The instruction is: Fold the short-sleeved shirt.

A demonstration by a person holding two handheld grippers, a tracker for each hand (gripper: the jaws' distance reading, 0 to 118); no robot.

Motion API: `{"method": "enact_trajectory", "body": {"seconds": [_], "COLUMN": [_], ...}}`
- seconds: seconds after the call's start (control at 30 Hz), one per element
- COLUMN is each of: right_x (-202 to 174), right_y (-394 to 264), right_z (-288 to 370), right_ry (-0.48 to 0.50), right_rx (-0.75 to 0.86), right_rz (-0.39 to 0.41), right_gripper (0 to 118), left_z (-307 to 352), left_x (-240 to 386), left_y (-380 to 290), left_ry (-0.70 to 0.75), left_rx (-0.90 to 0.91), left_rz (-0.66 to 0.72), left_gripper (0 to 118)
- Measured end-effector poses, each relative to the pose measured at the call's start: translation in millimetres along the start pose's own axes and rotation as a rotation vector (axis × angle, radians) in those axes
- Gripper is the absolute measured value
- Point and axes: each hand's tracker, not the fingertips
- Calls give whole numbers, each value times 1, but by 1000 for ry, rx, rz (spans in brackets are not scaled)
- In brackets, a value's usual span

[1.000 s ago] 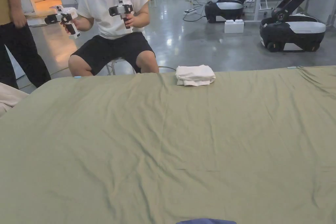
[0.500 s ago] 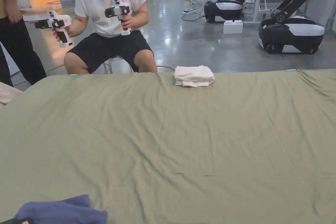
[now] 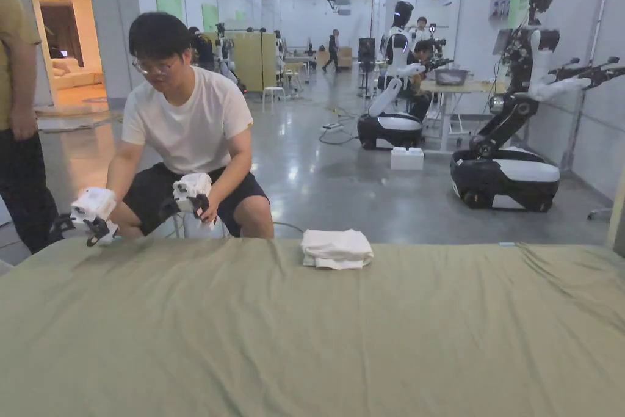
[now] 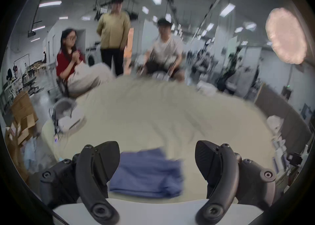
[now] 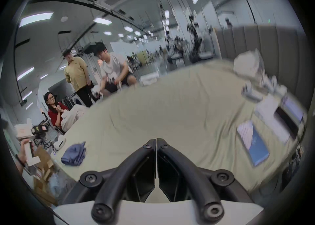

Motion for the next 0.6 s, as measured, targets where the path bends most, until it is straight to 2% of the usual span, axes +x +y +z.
{"method": "enact_trajectory", "body": {"seconds": [0.1, 0.2, 0.23, 0.33, 0.4, 0.43, 0.6], "right_x": [-14, -27, -32, -42, -47, -49, -57], "right_y": [30, 53, 60, 69, 70, 69, 60], "right_z": [18, 36, 42, 55, 62, 65, 73], "right_ry": [5, 33, 32, -5, -29, -34, -78], "right_rx": [123, 216, 240, 282, 304, 305, 331], "right_rz": [59, 114, 144, 213, 257, 264, 325], "right_gripper": [0, 0, 0, 0, 0, 0, 0], "left_z": [55, 88, 99, 109, 116, 118, 117], "left_x": [53, 92, 105, 123, 129, 135, 138], "left_y": [15, 13, 11, 12, 7, 6, 3], "left_ry": [-44, -55, -54, -61, -129, -117, -125], "left_rx": [248, 382, 411, 410, 424, 419, 411], "left_rz": [-90, -254, -282, -248, -211, -220, -236], "left_gripper": [71, 45, 32, 22, 4, 0, 0]}}
